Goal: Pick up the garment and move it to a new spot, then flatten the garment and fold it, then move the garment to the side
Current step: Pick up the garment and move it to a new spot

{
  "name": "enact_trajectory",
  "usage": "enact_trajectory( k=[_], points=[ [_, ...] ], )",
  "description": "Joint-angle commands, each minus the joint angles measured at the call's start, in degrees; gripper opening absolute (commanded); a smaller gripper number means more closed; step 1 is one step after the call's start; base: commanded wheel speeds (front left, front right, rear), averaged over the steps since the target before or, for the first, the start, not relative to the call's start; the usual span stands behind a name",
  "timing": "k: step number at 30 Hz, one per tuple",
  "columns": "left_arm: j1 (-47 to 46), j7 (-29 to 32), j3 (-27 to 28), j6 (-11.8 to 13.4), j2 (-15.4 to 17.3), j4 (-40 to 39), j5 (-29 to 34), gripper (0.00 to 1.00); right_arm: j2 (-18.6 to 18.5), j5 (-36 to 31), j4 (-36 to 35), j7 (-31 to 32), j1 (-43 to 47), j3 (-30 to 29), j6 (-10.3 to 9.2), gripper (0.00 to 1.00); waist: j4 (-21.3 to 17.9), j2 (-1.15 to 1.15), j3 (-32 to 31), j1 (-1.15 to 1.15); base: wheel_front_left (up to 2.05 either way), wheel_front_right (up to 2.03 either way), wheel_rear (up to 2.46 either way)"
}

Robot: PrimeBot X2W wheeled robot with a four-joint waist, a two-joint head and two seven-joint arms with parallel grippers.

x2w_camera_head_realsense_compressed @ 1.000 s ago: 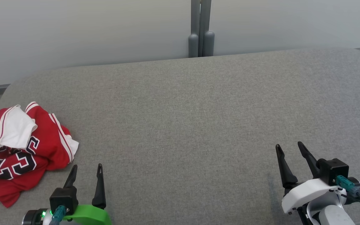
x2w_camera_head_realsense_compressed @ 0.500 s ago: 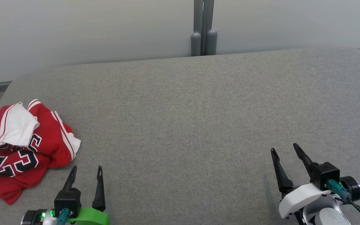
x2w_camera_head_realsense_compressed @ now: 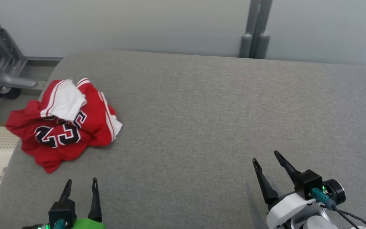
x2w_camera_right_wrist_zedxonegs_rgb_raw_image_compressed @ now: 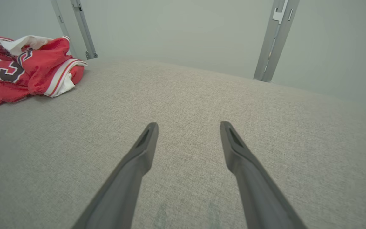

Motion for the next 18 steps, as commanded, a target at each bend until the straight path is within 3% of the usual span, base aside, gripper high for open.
enact_trajectory(
  k=[1, 6, 9, 13, 18],
  points=[
    [1.0, 0.0, 0.5, -0.3, -0.2, 0.5, -0.4, 1.00, -0.1, 0.4, 0.2, -0.3, -0.8, 0.9, -0.01, 1.00, 8.7, 0.00, 0.6, 0.00, 0.00, 0.00, 0.00],
    [2.2, 0.0, 2.2, -1.5, -0.6, 1.4, -1.9, 1.00, 0.1, 1.2, 1.1, -0.2, -1.2, 4.0, -0.01, 1.00, 15.4, 0.00, 0.8, 0.00, 0.00, 0.00, 0.00],
    [2.9, 0.0, 3.6, -2.7, -0.9, 1.2, -3.2, 1.00, 0.5, 1.8, 1.7, -0.2, -1.7, 5.6, -0.01, 1.00, 17.4, 0.00, 0.8, 0.00, 0.00, 0.00, 0.00],
    [3.5, 0.0, 5.3, -3.8, -0.9, 2.0, -3.7, 1.00, 0.4, 2.2, 2.2, -0.2, -2.1, 6.8, -0.01, 1.00, 17.7, 0.00, 1.0, 0.00, 0.00, 0.00, 0.00],
    [-1.1, 0.0, 6.0, -6.0, -0.2, 2.0, -4.3, 1.00, -0.7, 2.6, 2.4, -0.2, -2.5, 6.7, -0.01, 1.00, 15.3, 0.00, 2.6, 0.00, 0.00, 0.00, 0.00]
  ],
)
